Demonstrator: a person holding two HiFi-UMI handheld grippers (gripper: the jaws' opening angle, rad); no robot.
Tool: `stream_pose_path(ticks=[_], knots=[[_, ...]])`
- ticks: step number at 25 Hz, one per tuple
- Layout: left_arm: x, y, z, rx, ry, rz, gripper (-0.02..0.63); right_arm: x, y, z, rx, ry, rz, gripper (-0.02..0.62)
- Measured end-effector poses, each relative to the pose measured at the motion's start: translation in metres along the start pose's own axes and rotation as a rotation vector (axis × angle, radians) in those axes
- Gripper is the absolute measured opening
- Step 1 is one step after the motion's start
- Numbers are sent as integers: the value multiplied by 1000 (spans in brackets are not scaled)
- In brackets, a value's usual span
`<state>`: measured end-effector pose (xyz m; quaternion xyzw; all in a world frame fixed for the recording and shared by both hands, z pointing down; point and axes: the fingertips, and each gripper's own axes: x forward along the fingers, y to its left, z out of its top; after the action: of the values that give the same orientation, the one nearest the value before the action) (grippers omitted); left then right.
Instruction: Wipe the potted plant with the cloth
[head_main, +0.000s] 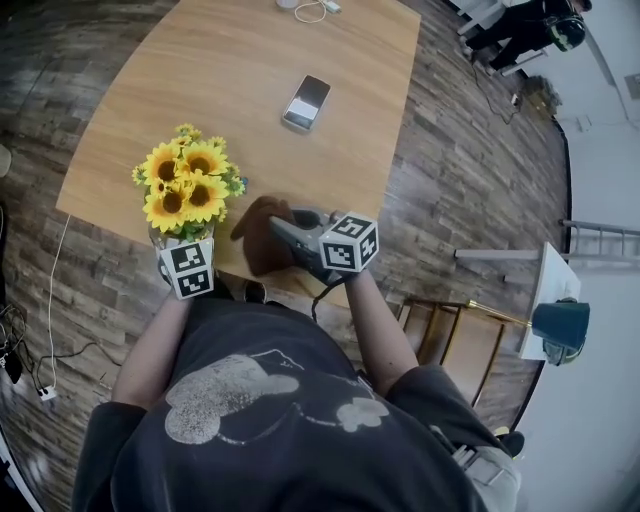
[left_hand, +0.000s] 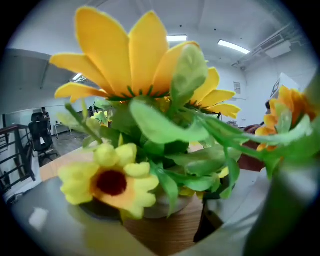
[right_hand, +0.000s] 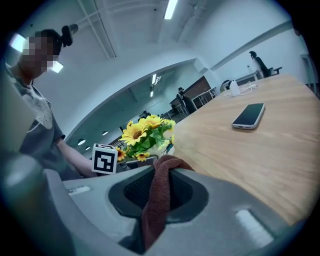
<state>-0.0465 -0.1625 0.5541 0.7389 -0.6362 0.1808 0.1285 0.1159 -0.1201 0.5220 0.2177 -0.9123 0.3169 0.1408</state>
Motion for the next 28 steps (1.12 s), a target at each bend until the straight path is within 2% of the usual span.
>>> stream_pose_path(ticks=[3,9,14,21,28], knots=[[-3,3,3,2,-25,-91,494,16,-8,19,-40,-7,-33,44],[-9,10,-2,112,-36,-295,492,64,-24,49,-100,25,-56,44],[-17,18,-3,115,-46,-427,492,105,-25,69,-106,21,-47,44],[-22,19,-6,187,-55,-514,492,146,-22,85,-118,51,0,44],[-20,17,-10,235,-51,-584,492,169,-23,88,-51,81,85,44]])
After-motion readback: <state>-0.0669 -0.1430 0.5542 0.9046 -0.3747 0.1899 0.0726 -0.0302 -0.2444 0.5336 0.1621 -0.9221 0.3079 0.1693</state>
